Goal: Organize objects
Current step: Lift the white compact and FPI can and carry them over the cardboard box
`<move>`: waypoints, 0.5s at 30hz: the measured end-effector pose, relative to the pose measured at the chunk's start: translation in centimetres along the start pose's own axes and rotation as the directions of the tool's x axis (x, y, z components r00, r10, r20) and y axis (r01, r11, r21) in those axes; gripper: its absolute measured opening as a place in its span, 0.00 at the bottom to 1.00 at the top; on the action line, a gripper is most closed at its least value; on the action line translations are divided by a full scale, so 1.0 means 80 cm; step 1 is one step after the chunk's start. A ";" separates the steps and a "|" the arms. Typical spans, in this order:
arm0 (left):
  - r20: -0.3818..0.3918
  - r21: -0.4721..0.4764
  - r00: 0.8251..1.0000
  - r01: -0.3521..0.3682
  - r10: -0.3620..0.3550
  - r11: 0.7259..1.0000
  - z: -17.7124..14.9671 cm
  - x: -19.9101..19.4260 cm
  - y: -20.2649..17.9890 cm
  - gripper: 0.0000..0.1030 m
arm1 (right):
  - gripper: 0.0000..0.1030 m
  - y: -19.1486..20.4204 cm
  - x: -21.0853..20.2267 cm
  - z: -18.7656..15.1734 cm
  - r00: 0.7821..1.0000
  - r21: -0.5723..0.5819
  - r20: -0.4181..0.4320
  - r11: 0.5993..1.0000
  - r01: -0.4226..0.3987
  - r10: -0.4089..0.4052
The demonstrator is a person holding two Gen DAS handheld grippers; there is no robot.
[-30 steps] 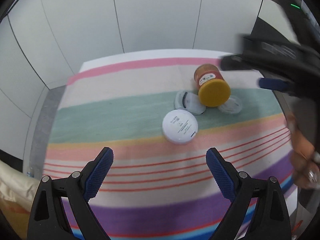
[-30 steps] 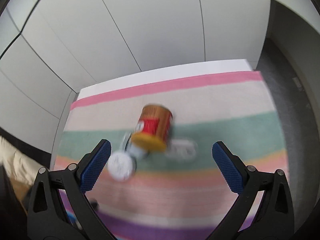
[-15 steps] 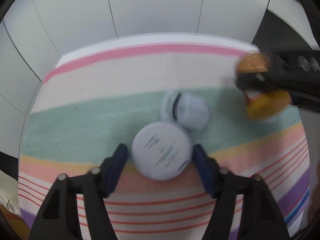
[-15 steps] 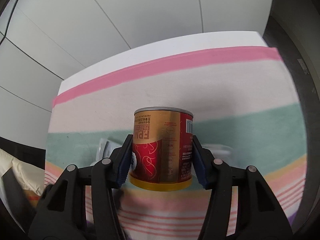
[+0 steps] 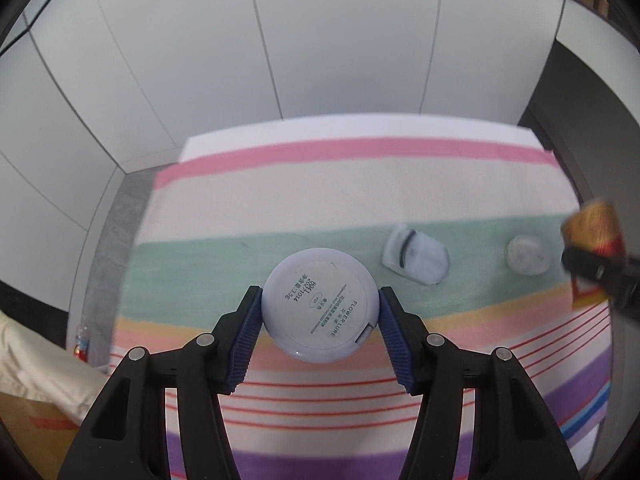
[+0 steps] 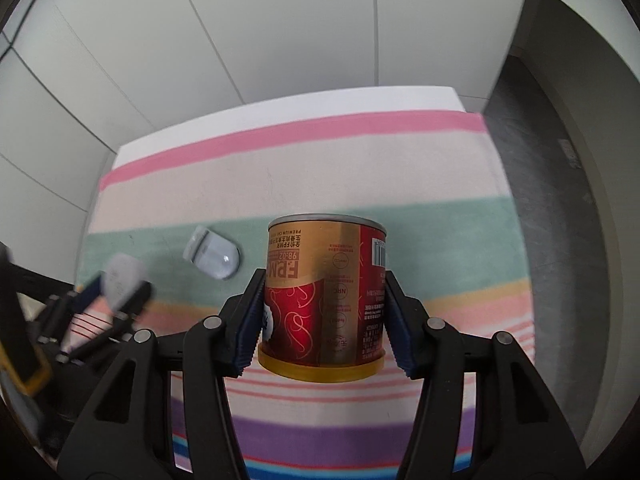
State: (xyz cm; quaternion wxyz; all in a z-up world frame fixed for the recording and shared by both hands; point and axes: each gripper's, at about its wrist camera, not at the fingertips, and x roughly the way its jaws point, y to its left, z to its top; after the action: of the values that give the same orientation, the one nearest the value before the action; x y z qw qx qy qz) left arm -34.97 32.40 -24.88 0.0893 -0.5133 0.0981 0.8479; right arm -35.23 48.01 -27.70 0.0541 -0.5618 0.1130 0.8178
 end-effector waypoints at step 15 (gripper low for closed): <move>0.160 -0.023 0.986 0.039 -0.035 0.999 0.053 -0.212 0.052 0.56 | 0.55 0.028 -0.201 0.001 0.989 -0.087 0.142 0.995 0.039 -0.026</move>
State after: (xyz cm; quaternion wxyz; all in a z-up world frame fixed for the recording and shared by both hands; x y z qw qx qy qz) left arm -31.89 28.66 -7.54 0.1061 -0.4465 0.0700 0.8857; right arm -29.96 46.51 -12.44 0.0501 -0.5062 0.0630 0.8587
